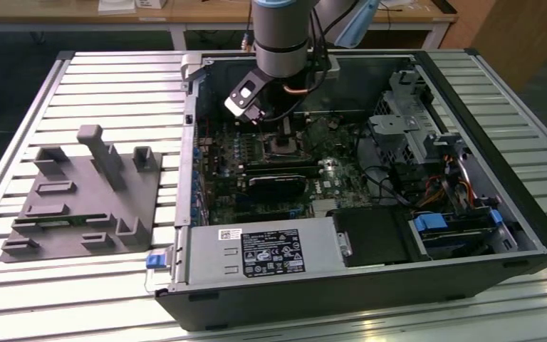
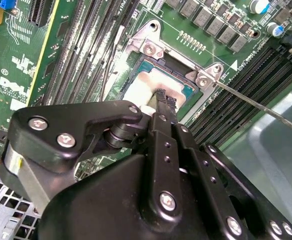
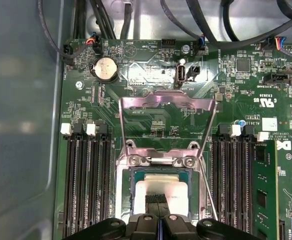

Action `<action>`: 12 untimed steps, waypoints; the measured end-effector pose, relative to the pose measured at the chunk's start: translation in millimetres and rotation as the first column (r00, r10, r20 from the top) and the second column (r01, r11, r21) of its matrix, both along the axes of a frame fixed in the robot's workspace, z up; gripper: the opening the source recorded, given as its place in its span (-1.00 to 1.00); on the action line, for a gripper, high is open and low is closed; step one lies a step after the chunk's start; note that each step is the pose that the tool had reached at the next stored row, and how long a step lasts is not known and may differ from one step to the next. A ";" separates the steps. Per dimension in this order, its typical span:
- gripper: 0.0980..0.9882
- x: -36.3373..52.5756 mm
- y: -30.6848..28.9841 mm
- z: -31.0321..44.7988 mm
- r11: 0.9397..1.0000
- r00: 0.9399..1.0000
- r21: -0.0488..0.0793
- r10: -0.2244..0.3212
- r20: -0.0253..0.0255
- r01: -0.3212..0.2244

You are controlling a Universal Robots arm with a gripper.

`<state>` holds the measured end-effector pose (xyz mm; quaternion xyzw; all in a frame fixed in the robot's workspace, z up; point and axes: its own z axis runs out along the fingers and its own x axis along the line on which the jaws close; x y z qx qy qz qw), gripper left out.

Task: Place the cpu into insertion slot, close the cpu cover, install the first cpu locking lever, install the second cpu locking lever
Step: 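Place the cpu into insertion slot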

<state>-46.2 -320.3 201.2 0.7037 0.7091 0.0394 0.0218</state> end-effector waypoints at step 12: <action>-0.98 0.0 -0.1 -3.3 1.000 1.000 0.004 0.000 0.000 0.000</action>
